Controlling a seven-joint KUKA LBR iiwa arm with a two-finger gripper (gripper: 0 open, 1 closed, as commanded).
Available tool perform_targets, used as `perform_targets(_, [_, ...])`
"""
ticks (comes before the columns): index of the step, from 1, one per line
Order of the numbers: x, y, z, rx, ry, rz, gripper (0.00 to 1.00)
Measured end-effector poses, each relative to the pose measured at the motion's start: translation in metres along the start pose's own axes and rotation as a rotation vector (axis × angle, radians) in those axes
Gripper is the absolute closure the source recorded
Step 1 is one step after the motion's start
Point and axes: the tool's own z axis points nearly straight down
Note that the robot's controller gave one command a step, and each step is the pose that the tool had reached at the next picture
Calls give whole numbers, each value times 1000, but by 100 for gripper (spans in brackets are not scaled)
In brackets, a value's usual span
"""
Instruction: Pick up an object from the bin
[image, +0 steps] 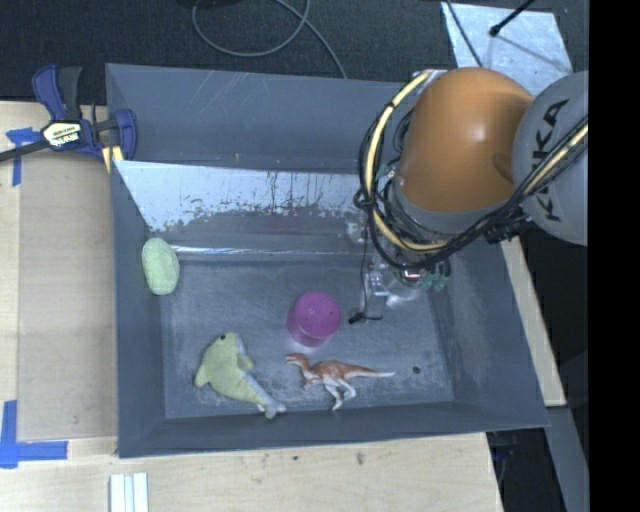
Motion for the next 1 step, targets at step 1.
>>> perform_targets(1, [-2, 0, -5, 0, -9, 1, 0])
